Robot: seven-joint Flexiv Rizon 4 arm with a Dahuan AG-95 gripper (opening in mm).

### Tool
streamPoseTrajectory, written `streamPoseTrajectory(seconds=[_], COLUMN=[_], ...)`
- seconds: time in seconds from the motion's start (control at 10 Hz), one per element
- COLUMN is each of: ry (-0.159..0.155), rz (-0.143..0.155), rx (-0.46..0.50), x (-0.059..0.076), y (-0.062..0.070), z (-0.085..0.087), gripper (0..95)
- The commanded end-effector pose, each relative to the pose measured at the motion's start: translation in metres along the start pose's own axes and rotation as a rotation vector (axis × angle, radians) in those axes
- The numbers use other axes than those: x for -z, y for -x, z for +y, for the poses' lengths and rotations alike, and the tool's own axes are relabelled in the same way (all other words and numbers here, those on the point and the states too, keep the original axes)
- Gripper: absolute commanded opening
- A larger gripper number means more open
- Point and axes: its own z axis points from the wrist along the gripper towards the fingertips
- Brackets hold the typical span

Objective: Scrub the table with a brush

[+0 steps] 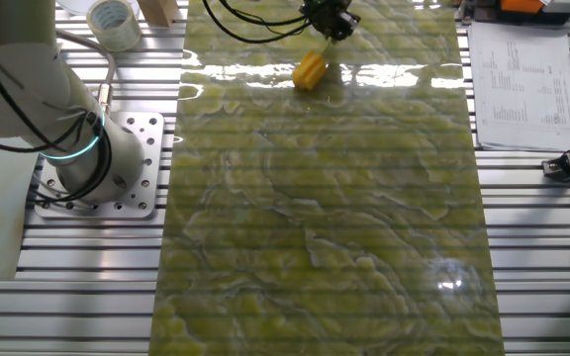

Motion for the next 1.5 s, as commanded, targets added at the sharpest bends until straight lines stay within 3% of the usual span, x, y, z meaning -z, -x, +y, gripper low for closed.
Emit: streamPoseTrajectory(seconds=[0.1,0.6,1.0,1.5], ry=[-0.013,-0.005,0.024,0.035], rz=[-0.003,-0.009,-0.050,-0.068], rx=[0.098,0.235,0.116,0.071], x=[-0.002,0.000,-0.002,-0.006], y=[-0.003,-0.003,-0.003,-0.005], z=[-0.013,-0.030,-0.029,-0.026], gripper=[0.0,0.0,0.0,0.0])
